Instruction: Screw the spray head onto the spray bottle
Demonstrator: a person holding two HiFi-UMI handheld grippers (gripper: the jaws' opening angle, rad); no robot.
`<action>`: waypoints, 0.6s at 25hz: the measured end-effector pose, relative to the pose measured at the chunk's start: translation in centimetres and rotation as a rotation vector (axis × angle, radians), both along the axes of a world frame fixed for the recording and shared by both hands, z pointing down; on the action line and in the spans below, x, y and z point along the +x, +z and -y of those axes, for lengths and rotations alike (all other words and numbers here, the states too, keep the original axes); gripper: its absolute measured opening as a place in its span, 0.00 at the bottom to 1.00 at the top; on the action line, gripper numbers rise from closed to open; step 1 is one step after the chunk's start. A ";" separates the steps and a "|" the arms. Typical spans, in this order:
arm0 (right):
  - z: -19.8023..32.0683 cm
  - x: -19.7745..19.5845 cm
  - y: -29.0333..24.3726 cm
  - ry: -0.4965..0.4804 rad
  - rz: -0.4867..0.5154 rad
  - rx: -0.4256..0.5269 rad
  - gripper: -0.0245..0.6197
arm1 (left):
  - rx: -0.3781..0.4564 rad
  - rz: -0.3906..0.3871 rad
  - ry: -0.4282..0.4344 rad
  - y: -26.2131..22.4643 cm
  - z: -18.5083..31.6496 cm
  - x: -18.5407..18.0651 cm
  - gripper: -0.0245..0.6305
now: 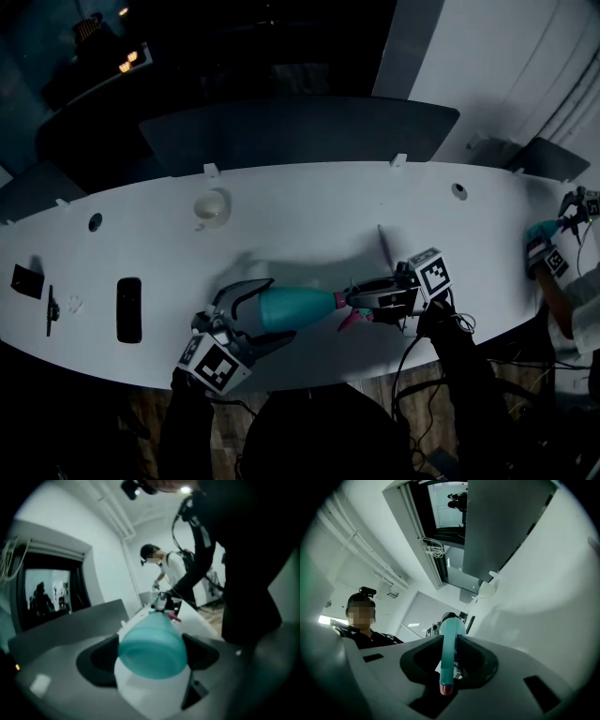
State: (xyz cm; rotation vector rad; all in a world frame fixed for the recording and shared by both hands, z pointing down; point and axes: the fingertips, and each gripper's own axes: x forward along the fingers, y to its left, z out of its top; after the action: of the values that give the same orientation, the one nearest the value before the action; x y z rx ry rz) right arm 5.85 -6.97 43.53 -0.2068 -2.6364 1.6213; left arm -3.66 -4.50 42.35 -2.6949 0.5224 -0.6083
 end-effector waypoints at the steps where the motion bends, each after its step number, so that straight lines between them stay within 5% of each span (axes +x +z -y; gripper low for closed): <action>1: 0.1 0.0 0.1 0.010 0.006 -0.022 0.19 | 0.071 0.061 -0.003 0.1 0.2 0.0 0.68; 4: 0.4 -0.2 0.0 0.041 0.015 -0.034 0.19 | 0.098 0.160 -0.038 1.3 0.9 0.0 0.69; 9: 0.5 0.1 -0.9 0.031 0.061 -0.009 0.19 | -0.166 -0.044 -0.045 1.0 0.3 0.1 0.68; 15: 0.8 -0.3 -1.9 0.045 0.058 0.084 0.19 | -0.093 -0.051 -0.047 -0.1 0.6 -0.1 0.68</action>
State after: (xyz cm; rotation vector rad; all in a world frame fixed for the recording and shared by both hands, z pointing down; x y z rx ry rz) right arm 5.52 -7.73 41.66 -0.1957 -2.7655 1.5364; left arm -3.73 -5.15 42.29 -2.7994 0.5856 -0.5915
